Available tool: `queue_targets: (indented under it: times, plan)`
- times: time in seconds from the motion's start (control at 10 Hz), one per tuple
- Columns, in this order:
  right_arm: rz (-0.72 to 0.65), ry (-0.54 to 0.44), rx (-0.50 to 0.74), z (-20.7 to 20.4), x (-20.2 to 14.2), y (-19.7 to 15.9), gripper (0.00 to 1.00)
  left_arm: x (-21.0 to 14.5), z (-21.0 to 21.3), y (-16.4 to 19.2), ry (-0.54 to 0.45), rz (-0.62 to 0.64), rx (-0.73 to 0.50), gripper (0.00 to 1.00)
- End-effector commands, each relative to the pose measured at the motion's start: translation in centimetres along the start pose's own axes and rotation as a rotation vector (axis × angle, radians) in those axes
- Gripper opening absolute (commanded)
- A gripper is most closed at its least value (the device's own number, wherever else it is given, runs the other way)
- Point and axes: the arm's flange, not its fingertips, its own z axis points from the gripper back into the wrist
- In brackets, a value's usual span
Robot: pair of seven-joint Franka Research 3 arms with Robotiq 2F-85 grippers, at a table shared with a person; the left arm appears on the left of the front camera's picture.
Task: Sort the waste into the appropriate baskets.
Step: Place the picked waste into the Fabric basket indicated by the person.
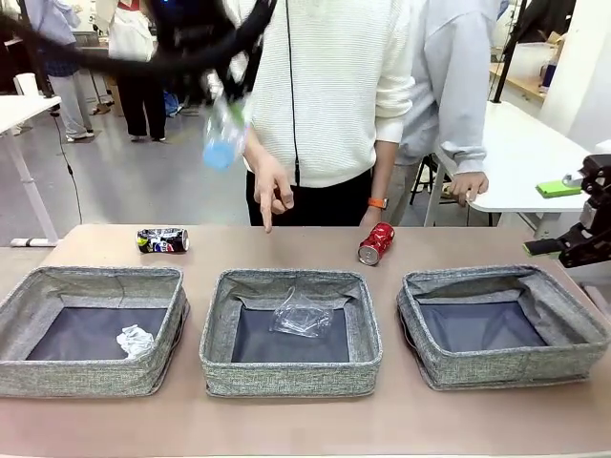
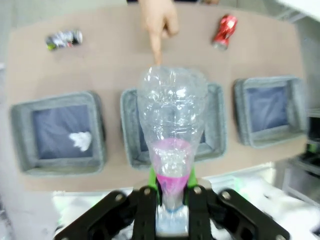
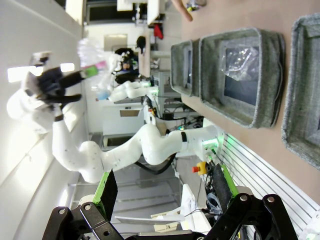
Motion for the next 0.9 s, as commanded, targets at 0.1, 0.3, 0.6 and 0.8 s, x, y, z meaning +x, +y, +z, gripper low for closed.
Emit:
queue_targets:
  times: [0.1, 0.3, 0.6, 0.8]
  plan:
    - [-0.017, -0.008, 0.016, -0.1, 0.0, 0.5, 1.0, -5.0, -9.2, 1.0, -0.032, 0.081, -0.02, 0.22]
    - [-0.017, -0.008, 0.016, -0.1, 0.0, 0.5, 1.0, -4.9, -16.2, 0.1, 0.032, 0.062, -0.036, 0.22]
    - [-0.017, -0.008, 0.016, -0.1, 0.0, 0.5, 1.0, -4.9, -22.3, -1.3, 0.106, 0.033, 0.012, 0.22]
    - [-0.017, -0.008, 0.016, -0.1, 0.0, 0.5, 1.0, -4.4, -22.0, -1.4, 0.084, 0.052, 0.015, 0.22]
